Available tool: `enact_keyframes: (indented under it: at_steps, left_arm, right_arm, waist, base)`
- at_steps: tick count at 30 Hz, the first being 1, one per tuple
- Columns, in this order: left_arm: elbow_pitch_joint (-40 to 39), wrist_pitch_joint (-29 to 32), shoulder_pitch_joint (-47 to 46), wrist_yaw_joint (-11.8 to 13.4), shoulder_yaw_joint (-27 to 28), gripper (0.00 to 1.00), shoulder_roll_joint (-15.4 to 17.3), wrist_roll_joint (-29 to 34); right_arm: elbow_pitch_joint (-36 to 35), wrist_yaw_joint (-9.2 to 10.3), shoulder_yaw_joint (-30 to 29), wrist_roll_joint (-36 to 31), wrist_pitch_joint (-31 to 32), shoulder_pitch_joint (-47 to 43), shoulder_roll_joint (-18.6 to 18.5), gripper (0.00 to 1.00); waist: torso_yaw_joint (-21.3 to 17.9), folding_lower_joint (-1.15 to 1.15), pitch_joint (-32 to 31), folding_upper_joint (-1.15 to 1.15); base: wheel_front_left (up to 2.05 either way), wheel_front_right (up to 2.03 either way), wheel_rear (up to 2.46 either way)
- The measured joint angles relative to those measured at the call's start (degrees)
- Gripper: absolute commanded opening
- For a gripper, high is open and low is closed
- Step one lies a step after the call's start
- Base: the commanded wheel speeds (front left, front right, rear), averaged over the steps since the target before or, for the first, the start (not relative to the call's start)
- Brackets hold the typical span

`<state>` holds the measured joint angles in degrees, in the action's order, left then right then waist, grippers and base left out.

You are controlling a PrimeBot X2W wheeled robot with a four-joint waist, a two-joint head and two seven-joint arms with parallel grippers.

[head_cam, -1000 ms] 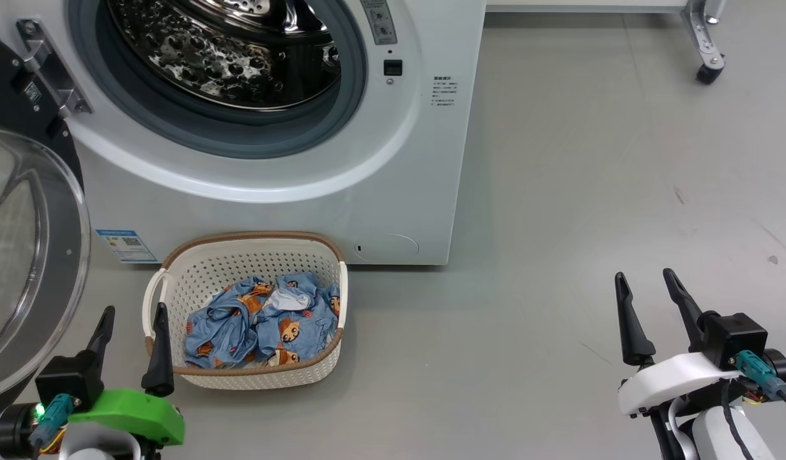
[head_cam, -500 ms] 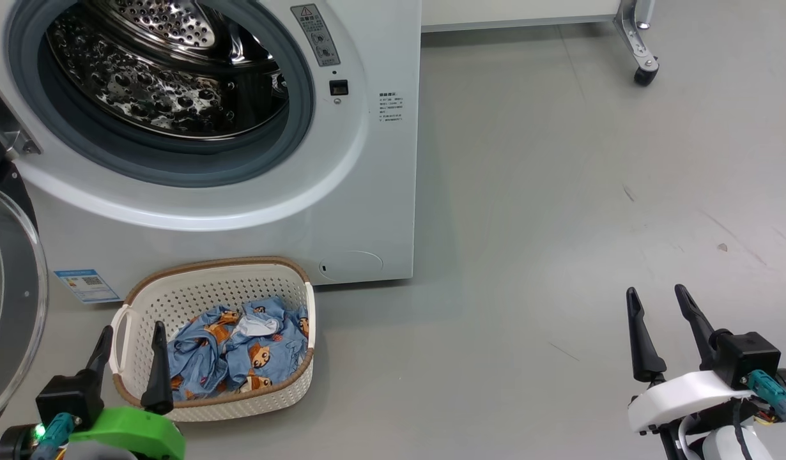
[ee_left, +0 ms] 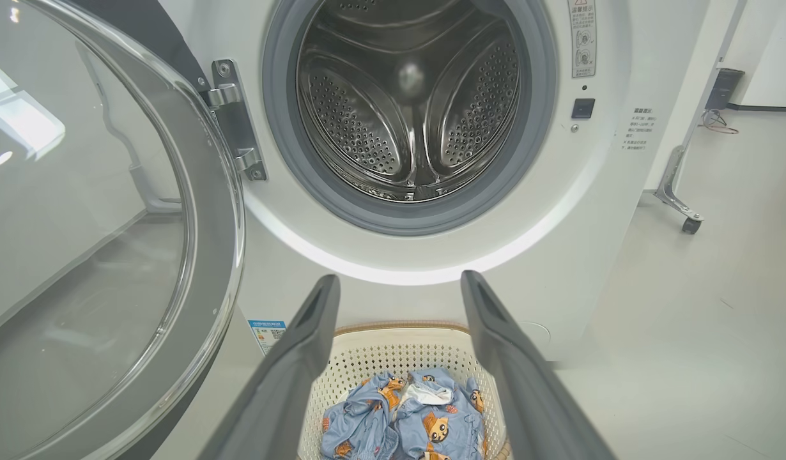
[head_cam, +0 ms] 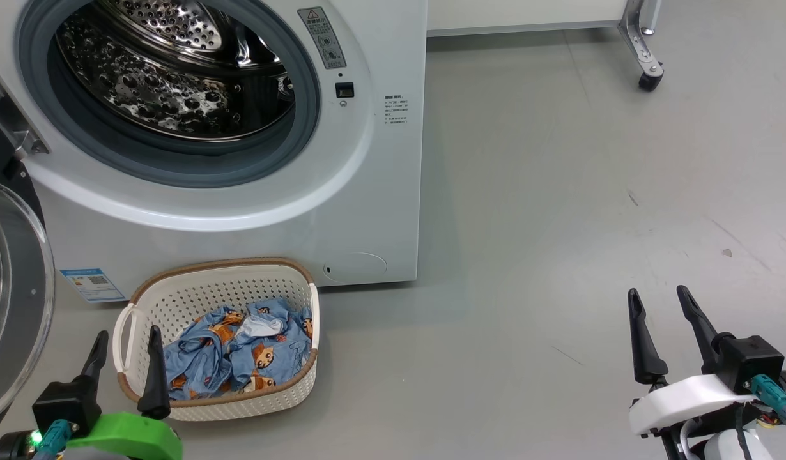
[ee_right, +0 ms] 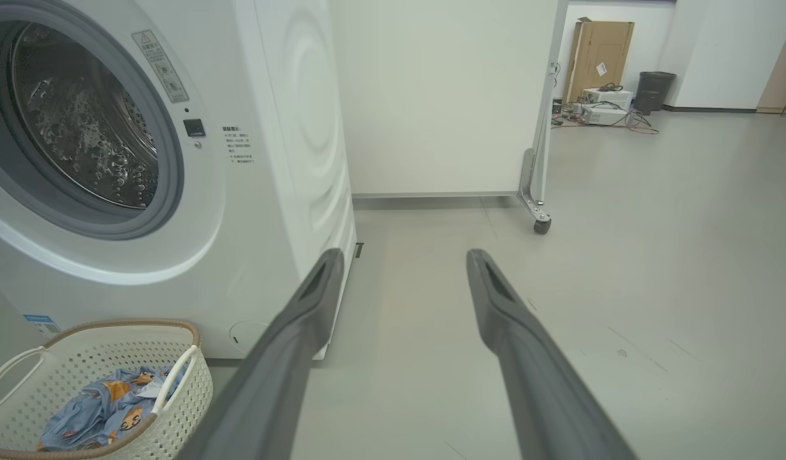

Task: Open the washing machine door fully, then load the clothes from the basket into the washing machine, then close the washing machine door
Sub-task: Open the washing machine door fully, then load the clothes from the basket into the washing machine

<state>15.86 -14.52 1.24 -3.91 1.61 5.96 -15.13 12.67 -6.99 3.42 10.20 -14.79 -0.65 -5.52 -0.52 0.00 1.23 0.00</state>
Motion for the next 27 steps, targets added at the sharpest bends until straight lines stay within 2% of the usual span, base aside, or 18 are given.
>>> enact_keyframes:
  at_steps: [27]
  left_arm:
    - [-1.2, 0.0, 0.0, 0.0, 0.7, 1.00, -0.2, 1.4]
  right_arm:
    - [-0.8, -0.01, -0.6, 0.0, 0.0, -0.2, 0.2, 1.00]
  waist:
    - [1.1, 0.00, 0.6, 0.00]
  base:
    - [0.00, 0.00, 0.00]
